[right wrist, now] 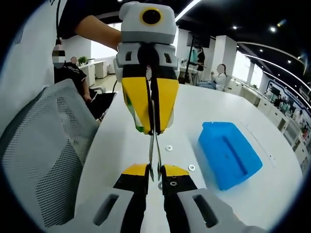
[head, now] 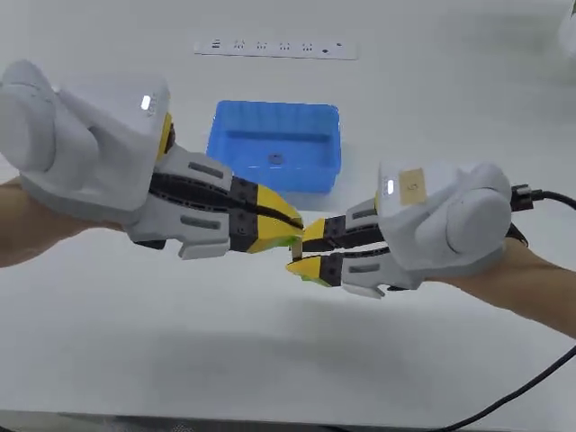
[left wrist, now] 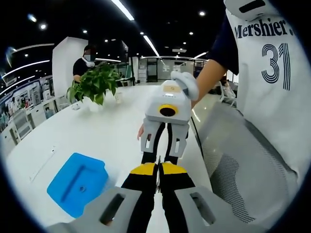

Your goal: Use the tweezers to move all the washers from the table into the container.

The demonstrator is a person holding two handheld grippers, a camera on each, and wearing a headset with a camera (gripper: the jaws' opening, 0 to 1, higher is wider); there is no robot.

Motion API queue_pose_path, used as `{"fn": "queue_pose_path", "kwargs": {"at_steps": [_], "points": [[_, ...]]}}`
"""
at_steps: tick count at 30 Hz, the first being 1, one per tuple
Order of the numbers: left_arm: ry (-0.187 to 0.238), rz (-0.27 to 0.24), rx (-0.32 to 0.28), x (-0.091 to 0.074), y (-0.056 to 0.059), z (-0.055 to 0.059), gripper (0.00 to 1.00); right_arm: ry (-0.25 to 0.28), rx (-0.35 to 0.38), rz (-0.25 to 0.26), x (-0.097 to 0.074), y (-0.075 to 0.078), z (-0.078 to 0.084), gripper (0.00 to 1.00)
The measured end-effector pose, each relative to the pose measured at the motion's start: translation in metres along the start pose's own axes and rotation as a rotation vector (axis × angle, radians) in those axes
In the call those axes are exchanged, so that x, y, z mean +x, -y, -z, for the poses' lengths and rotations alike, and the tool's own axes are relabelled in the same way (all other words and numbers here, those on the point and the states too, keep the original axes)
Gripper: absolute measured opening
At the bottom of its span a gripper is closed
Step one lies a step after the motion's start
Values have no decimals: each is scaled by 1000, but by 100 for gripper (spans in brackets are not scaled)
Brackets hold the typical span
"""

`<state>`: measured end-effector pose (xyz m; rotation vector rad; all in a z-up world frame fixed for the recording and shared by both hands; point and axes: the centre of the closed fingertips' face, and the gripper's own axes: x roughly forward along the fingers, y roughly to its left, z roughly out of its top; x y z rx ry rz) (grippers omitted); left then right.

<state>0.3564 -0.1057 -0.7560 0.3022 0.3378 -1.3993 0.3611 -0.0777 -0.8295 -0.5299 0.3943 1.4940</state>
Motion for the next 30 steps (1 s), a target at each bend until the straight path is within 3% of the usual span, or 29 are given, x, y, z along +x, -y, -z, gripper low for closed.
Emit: {"fn": "queue_pose_path", "kwargs": {"at_steps": [8,24,30], "points": [[-13,5,-13,6,-10,9,6,-9,29,9,6,8,9,12],[-35,20,-14,13,-14,23,6,-28,36,5,14,10,22,12],[-24,15,-38,12,-16,24,6,-20,55,4,16,11,23,12]]}}
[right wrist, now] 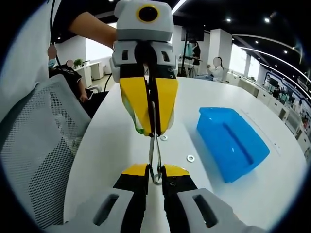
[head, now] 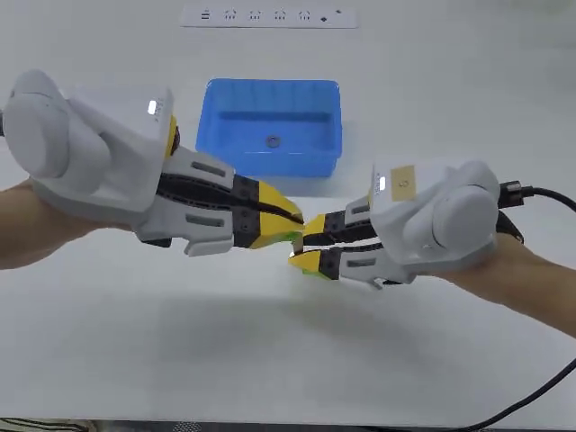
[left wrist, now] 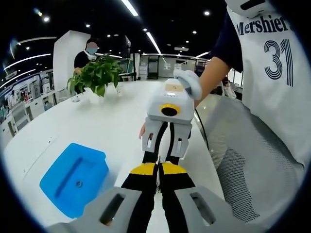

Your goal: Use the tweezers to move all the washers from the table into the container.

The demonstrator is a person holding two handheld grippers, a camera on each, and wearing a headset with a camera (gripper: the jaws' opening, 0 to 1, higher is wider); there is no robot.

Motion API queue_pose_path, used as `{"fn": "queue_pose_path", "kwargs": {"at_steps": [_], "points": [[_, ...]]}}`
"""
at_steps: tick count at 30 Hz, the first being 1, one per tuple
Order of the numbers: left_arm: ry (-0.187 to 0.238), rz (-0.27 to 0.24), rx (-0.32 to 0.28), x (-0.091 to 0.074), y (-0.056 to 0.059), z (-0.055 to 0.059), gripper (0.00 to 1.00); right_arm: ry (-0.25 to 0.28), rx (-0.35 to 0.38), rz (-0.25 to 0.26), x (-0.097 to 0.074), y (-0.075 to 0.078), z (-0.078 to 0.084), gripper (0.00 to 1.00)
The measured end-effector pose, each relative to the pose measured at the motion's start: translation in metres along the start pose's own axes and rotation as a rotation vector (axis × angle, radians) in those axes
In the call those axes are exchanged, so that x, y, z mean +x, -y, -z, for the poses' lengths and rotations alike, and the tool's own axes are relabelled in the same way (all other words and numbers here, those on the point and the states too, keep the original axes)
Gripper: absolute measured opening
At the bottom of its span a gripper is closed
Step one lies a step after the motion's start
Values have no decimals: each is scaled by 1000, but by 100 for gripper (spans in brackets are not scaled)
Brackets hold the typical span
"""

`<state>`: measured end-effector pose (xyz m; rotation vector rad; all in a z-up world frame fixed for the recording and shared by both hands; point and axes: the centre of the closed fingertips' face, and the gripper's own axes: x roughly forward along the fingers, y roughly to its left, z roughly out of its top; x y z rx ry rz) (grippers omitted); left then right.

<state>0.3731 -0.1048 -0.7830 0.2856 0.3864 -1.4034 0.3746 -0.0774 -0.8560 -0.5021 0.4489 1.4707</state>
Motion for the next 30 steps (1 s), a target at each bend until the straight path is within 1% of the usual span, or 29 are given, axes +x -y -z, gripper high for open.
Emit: {"fn": "queue_pose_path", "kwargs": {"at_steps": [7,19,22,23,26,30], "points": [[-6,4,-5,-1,1,0,6,-1,5,-8,1,-3,-1,12],[-6,13,-10,0,5,-1,6,-3,6,1,-2,-6,0,12],[-17,17,-11,2,6,2,6,-11,10,-4,-1,-7,3,12],[-12,21,-17,2,7,1,6,-7,14,-3,-1,-8,2,12],[-16,22,-20,1,8,2,6,-6,16,-3,-1,-8,2,12],[-19,17,-27,0,6,2,6,-6,17,-2,-1,-7,2,12]]}}
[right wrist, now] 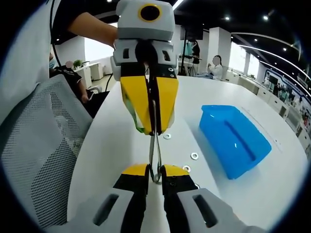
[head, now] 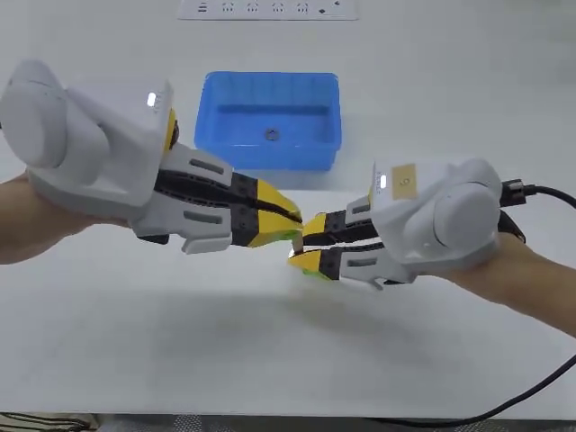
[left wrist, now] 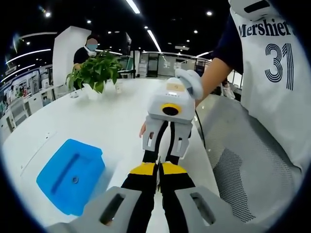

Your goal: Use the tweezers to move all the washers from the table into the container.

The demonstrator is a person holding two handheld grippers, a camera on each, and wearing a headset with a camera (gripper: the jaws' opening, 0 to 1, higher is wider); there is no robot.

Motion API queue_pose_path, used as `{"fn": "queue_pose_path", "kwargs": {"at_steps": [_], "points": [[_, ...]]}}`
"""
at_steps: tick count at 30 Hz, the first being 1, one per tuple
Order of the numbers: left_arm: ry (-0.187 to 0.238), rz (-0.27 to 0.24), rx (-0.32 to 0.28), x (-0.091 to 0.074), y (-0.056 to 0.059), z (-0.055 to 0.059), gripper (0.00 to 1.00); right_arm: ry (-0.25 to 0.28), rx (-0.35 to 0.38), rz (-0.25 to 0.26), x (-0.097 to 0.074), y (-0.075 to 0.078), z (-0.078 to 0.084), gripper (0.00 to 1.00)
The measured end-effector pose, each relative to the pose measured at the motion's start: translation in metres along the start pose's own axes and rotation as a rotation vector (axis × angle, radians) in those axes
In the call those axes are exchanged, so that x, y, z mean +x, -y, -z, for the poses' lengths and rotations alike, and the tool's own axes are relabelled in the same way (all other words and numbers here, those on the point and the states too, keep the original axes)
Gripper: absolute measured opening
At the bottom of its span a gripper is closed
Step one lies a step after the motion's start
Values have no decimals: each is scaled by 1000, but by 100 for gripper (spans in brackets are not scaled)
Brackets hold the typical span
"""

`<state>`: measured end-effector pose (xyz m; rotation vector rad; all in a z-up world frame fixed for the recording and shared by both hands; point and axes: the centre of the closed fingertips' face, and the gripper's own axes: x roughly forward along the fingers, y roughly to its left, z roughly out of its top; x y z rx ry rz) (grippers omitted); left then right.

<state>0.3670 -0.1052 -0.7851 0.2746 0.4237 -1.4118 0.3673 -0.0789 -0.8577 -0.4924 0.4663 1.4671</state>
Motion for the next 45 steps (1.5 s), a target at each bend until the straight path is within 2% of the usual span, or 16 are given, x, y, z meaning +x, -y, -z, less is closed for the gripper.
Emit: {"fn": "queue_pose_path", "kwargs": {"at_steps": [10,14,19,24,29,35,40,45], "points": [[-10,-1,-11,-2,2,1,6,-8,20,-11,1,-2,-1,10],[-6,6,-2,-8,6,-4,6,0,9,-10,-1,-6,-8,10],[0,-1,15,-19,6,-13,6,17,-7,1,-4,-4,-22,10],[12,1,44,-32,3,-29,6,45,-33,19,-12,1,-42,10],[15,0,93,-42,-4,-46,6,62,-72,44,-19,14,-60,10],[24,-20,154,-52,-22,-68,6,72,-121,74,-30,38,-80,10],[25,-32,193,-55,-39,-79,6,80,-145,105,-33,58,-91,10],[23,-35,212,-55,-57,-83,6,84,-153,125,-33,76,-95,10]]}}
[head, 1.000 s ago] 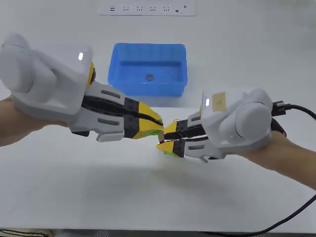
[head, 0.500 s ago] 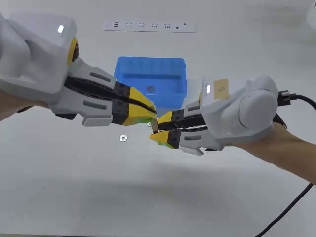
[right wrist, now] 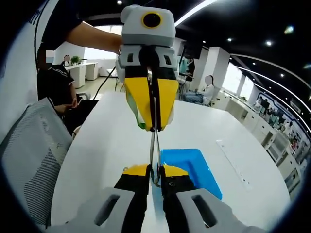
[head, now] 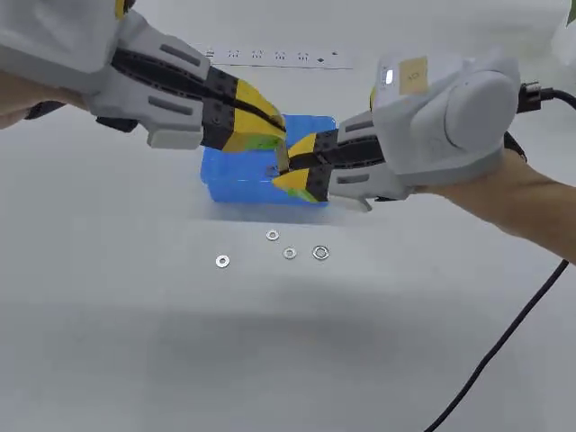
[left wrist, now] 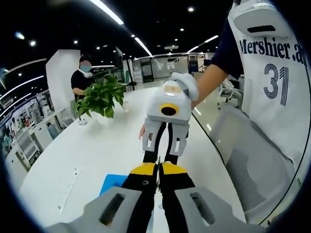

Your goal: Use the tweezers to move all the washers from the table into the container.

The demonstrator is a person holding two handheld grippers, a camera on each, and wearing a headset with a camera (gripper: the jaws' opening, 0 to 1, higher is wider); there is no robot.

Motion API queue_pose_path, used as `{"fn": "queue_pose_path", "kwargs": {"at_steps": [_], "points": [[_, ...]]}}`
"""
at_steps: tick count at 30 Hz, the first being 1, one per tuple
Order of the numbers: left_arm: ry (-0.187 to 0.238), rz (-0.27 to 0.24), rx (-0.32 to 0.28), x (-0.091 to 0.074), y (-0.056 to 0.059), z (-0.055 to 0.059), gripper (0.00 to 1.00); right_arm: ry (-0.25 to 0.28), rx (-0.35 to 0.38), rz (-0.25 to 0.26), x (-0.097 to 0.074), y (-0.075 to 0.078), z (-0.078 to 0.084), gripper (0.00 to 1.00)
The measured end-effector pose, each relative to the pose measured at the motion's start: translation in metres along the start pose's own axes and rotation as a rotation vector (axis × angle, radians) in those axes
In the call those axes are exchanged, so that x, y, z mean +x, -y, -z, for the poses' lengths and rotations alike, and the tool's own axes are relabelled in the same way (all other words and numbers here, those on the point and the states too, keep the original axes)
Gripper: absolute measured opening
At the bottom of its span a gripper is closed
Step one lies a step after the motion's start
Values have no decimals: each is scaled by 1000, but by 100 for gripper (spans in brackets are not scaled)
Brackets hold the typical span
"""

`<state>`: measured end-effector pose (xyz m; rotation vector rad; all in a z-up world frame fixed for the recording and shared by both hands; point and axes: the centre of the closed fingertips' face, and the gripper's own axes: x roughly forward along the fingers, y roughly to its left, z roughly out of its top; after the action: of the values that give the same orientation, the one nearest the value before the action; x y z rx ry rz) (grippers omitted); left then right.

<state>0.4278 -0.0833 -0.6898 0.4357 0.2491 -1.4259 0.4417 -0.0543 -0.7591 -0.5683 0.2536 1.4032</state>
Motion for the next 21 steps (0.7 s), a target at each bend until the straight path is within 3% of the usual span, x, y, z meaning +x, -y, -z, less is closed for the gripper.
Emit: {"fn": "queue_pose_path", "kwargs": {"at_steps": [6,15,21], "points": [[-5,3,11,5,-24,8,6,2,7,2,8,24,8,10],[-19,-16,-14,16,-63,42,6,-22,26,14,39,57,33,10],[-57,-18,-35,21,-75,70,6,-45,53,-1,61,64,53,10]]}}
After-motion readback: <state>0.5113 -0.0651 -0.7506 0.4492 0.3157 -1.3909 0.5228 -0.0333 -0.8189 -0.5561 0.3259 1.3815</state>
